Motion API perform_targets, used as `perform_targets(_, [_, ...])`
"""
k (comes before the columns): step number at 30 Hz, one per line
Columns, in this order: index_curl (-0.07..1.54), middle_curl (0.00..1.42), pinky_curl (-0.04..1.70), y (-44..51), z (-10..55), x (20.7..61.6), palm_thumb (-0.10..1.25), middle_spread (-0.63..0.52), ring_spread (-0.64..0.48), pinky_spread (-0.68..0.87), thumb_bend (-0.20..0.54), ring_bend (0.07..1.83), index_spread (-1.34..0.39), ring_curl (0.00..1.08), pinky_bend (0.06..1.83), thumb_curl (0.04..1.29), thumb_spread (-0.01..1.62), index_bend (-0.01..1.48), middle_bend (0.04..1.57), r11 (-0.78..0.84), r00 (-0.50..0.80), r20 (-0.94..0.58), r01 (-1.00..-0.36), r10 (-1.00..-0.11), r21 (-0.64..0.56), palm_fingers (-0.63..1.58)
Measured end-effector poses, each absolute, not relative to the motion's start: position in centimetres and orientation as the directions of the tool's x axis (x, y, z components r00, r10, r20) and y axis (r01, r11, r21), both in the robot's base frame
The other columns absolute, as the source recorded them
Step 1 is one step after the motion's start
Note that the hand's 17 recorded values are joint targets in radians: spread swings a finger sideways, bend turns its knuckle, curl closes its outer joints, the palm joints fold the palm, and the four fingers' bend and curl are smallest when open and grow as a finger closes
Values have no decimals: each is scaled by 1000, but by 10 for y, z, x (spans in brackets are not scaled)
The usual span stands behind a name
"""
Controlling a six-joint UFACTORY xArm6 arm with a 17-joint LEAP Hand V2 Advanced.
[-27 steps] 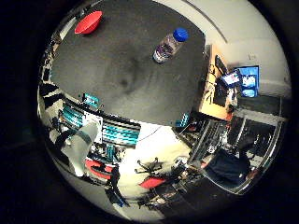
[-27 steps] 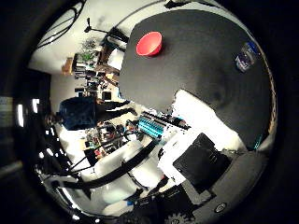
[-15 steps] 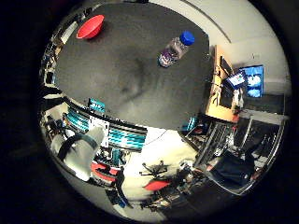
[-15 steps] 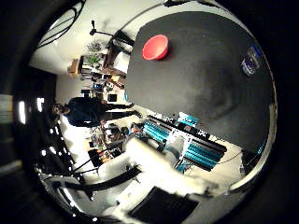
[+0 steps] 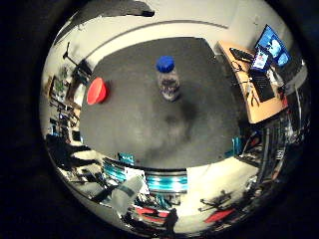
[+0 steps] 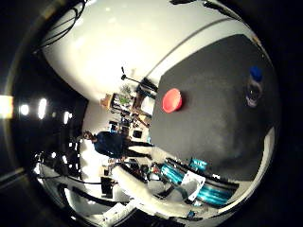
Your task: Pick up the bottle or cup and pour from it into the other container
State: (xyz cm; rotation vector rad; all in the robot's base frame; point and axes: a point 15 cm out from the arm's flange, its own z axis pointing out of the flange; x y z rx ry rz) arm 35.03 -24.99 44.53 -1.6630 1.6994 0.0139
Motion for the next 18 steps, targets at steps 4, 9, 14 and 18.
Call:
perform_targets(4, [252,367,-4,-279,430,356,159,18,143,409,-29,526,-247,240,917,277,948,146,290,221,96,-554,-850,-827,-478,208])
perform_targets(9, [256,362,-5,-301,399,358,177,46,152,394,-26,549,-235,237,927,283,956,155,301,260,94,-607,-844,-789,-469,154])
perform_targets(14, [270,363,-6,-315,391,381,277,43,151,394,-19,562,-215,232,918,291,1008,161,326,334,177,-677,-764,-715,-552,184])
perform_targets(18, [278,360,-7,-334,364,386,309,43,151,395,-24,573,-210,228,910,290,1026,162,334,404,184,-729,-731,-660,-550,192])
